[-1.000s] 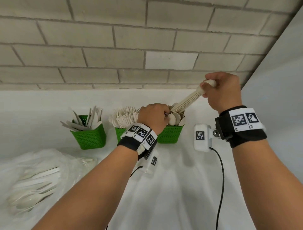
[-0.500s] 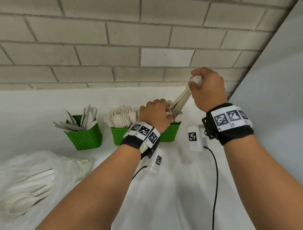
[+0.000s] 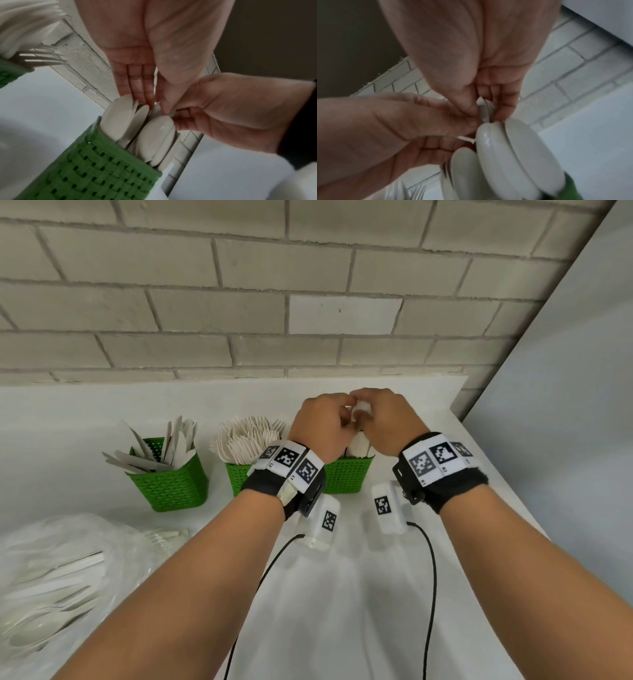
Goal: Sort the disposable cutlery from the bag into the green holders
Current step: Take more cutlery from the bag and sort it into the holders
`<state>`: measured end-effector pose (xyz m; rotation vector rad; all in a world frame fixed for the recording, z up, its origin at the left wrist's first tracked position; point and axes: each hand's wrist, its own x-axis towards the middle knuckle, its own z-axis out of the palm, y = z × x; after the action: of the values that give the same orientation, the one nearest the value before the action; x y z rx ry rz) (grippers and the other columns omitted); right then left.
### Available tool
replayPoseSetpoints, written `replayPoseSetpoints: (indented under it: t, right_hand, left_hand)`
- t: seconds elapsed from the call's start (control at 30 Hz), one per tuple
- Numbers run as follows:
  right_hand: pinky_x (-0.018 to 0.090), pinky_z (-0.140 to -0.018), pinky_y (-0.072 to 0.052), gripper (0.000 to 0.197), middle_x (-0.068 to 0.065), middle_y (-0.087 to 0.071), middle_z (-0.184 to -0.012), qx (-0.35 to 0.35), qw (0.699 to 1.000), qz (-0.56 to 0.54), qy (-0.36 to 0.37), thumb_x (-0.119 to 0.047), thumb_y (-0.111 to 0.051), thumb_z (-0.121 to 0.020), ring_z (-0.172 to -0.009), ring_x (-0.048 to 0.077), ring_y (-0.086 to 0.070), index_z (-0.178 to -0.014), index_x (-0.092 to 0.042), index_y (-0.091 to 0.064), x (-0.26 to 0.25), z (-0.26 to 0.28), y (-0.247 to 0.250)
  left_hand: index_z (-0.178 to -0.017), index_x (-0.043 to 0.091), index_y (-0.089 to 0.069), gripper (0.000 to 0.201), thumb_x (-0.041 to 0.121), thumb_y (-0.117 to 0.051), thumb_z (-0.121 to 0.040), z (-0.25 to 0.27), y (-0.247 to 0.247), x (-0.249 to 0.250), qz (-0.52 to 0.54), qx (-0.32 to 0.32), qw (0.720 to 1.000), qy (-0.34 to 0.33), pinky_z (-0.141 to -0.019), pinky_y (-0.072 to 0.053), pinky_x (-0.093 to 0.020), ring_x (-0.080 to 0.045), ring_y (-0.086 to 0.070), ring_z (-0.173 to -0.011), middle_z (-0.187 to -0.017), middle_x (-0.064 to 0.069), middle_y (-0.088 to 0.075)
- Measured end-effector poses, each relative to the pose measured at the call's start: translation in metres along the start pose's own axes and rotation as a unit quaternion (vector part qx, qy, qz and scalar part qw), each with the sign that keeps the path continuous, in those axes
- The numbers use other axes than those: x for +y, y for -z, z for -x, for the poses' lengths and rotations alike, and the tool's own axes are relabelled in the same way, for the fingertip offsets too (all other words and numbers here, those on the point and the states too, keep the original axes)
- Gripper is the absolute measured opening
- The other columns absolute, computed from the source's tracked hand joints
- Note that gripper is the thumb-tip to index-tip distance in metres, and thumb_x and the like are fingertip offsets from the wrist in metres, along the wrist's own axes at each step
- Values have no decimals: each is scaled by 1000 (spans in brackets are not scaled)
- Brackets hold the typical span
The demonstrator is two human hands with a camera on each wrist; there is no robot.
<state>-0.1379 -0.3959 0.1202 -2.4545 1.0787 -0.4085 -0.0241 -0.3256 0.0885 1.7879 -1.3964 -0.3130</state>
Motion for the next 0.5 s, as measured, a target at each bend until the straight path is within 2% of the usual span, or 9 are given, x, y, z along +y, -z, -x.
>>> replayPoseSetpoints:
  t: [0.1,0.2,0.3,0.37,0.43,0.5]
  right_hand:
    - [23,-105,-33,40,11,-55,-139,45,999,-12,-4,-14,-38,-102,-129,26,-50,-140,-8,-48,-2,6,-7]
    - [38,-110,-32,44,9,-49,-145,21,998,57,29,-13,-37,-102,-133,28,-42,-146,-12,-39,3,14,-17]
    - [40,-114,-19,50,2,-26,-159,81,993,73,51,-26,-39,-103,-146,21,-20,-151,-16,-30,9,19,-23]
    - [41,-121,-10,55,-1,-13,-162,44,993,86,60,-35,-34,-103,-150,17,-7,-153,-15,-24,13,22,-32]
    - [44,-122,-9,60,0,-12,-163,-25,994,92,59,-40,-33,-101,-150,15,-5,-154,-16,-18,18,26,-40]
    - [41,-122,-6,66,0,-12,-162,-17,995,69,67,-41,-38,-100,-150,15,-4,-155,-15,-11,20,26,-39]
  left_hand:
    - [-115,19,-71,30,16,-68,-85,-3,1,-6,-2,4,1000,7,-83,-54,-33,-18,-69,-86,-90,1,-76]
    - [-116,17,-68,31,8,-58,-89,-3,3,-11,-10,26,1000,13,-82,-53,-31,-17,-68,-88,-97,0,-75]
    - [-118,13,-65,33,2,-48,-93,-5,5,-9,33,48,998,15,-90,-51,-30,-17,-66,-99,-108,-3,-72]
    - [-122,12,-62,30,8,-43,-99,-6,5,-7,80,52,995,18,-95,-45,-24,-16,-62,-109,-118,-3,-68]
    - [-127,12,-60,32,16,-38,-104,-6,2,-4,99,36,994,22,-96,-39,-17,-15,-57,-117,-127,-3,-64]
    - [-128,12,-59,34,19,-35,-105,-4,1,-4,114,30,993,29,-94,-36,-14,-13,-55,-119,-130,-2,-62]
